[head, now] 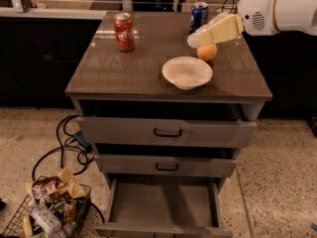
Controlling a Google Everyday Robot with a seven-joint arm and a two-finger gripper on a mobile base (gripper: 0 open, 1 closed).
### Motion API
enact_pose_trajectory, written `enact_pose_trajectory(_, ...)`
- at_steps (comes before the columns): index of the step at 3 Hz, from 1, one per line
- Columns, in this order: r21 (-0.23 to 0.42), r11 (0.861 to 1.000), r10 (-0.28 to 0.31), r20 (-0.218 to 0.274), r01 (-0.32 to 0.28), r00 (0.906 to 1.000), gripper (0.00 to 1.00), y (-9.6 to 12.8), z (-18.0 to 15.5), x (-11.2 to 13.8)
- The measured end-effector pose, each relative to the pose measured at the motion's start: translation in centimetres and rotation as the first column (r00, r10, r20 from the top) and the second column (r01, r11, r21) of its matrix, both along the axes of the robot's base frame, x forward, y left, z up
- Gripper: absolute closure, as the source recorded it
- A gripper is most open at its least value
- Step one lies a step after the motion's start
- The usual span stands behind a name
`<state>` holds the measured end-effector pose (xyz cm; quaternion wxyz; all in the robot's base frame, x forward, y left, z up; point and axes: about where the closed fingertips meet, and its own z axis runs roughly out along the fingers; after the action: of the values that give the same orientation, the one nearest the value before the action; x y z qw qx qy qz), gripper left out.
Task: Place coke can into bottom drawer
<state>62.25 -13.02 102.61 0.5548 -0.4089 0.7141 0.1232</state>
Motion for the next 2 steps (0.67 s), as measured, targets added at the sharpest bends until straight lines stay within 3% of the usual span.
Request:
enact_pose_trajectory(1, 0.020, 1.000, 0.008, 0.002, -0.009, 1.0000, 0.00, 1.1, -0.2, 1.7)
enact_pose_trajectory(2, 0.091, 0.995, 0.026, 0.023, -0.028, 0.9994, 0.00, 3.8, -0.8, 6.2)
